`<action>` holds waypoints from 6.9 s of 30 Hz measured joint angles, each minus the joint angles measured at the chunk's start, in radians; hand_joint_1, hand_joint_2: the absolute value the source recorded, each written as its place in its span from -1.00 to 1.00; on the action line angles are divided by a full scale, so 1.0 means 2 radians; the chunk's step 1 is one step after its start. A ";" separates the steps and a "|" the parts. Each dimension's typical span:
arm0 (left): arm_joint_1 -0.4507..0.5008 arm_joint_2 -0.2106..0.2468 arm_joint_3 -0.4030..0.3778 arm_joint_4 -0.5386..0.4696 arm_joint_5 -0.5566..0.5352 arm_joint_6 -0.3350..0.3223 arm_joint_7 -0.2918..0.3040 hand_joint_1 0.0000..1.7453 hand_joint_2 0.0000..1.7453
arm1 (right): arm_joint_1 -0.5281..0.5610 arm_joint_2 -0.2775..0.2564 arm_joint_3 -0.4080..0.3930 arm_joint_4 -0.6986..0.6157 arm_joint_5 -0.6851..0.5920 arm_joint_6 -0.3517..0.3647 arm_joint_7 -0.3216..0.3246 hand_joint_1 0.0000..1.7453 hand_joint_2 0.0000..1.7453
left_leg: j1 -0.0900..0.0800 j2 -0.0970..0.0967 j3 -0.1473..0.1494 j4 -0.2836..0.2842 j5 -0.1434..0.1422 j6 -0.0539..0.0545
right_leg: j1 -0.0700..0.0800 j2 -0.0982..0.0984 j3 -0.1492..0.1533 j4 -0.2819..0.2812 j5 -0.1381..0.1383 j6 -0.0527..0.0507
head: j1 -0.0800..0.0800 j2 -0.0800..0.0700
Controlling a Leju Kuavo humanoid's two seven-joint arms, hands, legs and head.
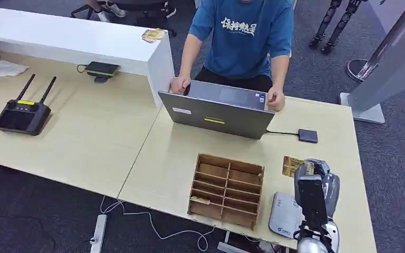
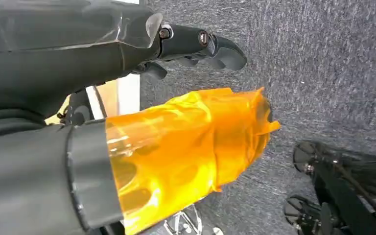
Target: Pass the card to the sensor for recognition and then transmit it.
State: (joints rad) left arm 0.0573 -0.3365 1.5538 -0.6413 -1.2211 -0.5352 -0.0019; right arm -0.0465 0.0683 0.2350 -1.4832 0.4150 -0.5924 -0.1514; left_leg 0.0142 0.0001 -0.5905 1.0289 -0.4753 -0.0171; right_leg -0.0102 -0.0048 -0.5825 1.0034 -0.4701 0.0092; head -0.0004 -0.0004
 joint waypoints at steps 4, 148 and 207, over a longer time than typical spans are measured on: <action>0.000 0.000 0.000 0.000 0.004 0.002 0.000 -1.00 -1.00 | 0.015 0.000 -0.005 -0.005 0.009 -0.003 0.000 1.00 1.00 | 0.000 0.000 0.000 0.000 0.000 0.000 | 0.000 0.000 0.000 0.000 0.000 0.000 | 0.000 0.000; 0.001 0.027 0.007 0.006 -0.125 -0.007 -0.038 -1.00 -1.00 | -0.368 -0.067 0.042 0.184 0.191 0.056 0.140 1.00 1.00 | 0.000 -0.001 0.002 0.000 0.000 0.000 | 0.000 -0.001 0.002 0.000 -0.001 0.000 | 0.000 0.000; -0.010 0.080 0.007 0.115 -0.162 0.034 -0.052 -1.00 -1.00 | -0.443 -0.019 0.057 0.289 0.296 -0.008 0.124 -1.00 1.00 | 0.000 -0.001 0.002 0.000 0.000 0.000 | 0.000 0.000 0.002 0.000 -0.001 0.000 | 0.000 0.000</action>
State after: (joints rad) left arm 0.0376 -0.1774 1.5686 -0.4116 -1.5450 -0.4677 -0.1053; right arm -0.9326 0.0313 0.3490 -0.9057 1.0079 -0.6077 0.0965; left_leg 0.0143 -0.0010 -0.5861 1.0290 -0.4760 -0.0174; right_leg -0.0100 -0.0058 -0.5782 1.0042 -0.4720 0.0089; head 0.0000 -0.0004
